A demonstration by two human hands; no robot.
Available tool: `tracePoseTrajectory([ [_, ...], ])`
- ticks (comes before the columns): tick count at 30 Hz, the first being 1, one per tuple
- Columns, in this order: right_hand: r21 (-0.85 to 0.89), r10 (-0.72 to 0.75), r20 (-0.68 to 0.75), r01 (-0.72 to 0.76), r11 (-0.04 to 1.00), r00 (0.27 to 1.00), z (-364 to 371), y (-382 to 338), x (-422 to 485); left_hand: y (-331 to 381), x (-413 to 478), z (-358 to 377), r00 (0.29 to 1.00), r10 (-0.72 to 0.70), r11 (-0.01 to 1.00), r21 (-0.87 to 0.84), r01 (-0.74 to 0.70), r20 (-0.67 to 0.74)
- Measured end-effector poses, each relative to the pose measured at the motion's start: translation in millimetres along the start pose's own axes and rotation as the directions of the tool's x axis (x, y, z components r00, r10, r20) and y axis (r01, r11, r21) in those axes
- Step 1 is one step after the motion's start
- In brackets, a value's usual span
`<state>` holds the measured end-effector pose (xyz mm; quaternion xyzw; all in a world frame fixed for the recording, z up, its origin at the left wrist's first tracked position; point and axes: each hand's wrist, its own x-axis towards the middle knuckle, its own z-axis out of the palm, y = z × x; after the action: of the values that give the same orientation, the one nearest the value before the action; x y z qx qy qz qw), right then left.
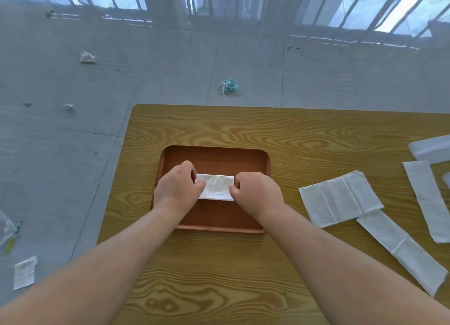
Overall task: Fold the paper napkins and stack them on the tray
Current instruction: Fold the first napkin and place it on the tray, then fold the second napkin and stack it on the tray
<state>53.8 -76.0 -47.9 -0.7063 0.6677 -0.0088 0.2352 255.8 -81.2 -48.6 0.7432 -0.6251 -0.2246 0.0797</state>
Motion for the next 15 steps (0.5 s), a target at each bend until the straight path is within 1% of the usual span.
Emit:
tracePoseTrajectory([
  [1,0.039,-0.020,-0.097,0.024,0.999,0.995,-4,8,-10,9,-5,-1,0.999,0.054,0.999,-0.007,-0.054,-0.009],
  [3,0.108,0.000,-0.266,0.029,0.994,0.964,-9,33,-34,30,-16,-1,0.978,0.202,0.979,-0.008,-0.202,0.045],
  [4,0.125,0.057,-0.304,-0.019,0.992,0.951,-12,51,-49,44,-22,3,0.954,0.285,0.958,-0.006,-0.285,0.096],
  [5,0.129,0.122,-0.307,-0.086,0.988,0.944,-13,70,-63,58,-28,8,0.919,0.364,0.930,-0.001,-0.368,0.154],
  [7,0.103,0.245,-0.253,-0.226,0.969,0.936,-14,110,-92,85,-41,24,0.819,0.510,0.843,0.035,-0.537,0.263],
  [9,0.036,0.313,-0.161,-0.311,0.950,0.936,-11,138,-116,109,-55,42,0.729,0.598,0.753,0.078,-0.653,0.334],
  [10,0.001,0.313,-0.119,-0.316,0.949,0.942,-8,145,-126,120,-62,52,0.692,0.624,0.710,0.105,-0.696,0.364],
  [12,-0.028,0.274,-0.071,-0.277,0.961,0.959,-1,152,-142,138,-77,73,0.620,0.658,0.621,0.158,-0.768,0.428],
  [13,-0.027,0.246,-0.042,-0.247,0.969,0.968,3,147,-147,142,-83,81,0.602,0.660,0.594,0.180,-0.784,0.450],
  [15,-0.016,0.180,0.012,-0.180,0.984,0.984,11,131,-155,143,-92,88,0.590,0.662,0.578,0.187,-0.794,0.461],
])
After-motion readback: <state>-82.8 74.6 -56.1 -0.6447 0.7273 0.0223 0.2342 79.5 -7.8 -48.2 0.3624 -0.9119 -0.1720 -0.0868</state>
